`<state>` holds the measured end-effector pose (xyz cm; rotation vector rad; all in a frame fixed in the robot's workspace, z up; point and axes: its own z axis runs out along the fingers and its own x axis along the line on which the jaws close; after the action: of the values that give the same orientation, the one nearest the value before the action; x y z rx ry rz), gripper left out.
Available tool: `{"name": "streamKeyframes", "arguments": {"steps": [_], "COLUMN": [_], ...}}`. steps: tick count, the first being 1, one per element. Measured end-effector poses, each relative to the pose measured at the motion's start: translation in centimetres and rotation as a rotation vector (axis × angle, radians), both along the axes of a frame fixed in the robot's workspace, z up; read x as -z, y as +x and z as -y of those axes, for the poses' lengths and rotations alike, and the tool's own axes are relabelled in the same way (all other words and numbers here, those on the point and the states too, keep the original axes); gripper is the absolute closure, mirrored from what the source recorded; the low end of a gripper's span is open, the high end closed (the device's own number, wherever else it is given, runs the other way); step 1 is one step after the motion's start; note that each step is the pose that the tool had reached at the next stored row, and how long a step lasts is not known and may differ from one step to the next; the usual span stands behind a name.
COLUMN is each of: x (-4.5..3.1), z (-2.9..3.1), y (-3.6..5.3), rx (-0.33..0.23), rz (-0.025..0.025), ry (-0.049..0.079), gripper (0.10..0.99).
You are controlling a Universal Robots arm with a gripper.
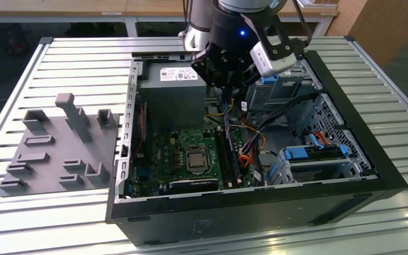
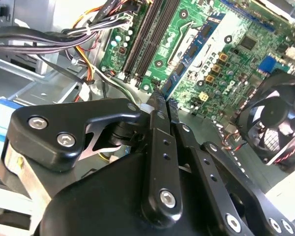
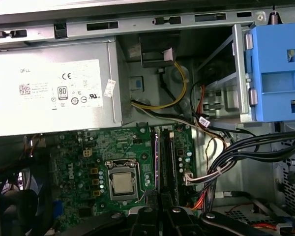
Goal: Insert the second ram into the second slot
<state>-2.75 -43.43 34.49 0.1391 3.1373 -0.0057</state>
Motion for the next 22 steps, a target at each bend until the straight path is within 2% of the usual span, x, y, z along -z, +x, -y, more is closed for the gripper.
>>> {"name": "streamKeyframes", "arguments": {"steps": [2,9,22], "x": [0.14,0.64,1.03], "z": [0.01,0.01,0.01], "y": [0.00,0.00,0.00], "rx": [-0.015,-0.015,-0.015], "rz": [0.0001,0.0001,0.0000], "ry": [0.000,0.000,0.000], "gripper": [0.949,0.949,0.949]}}
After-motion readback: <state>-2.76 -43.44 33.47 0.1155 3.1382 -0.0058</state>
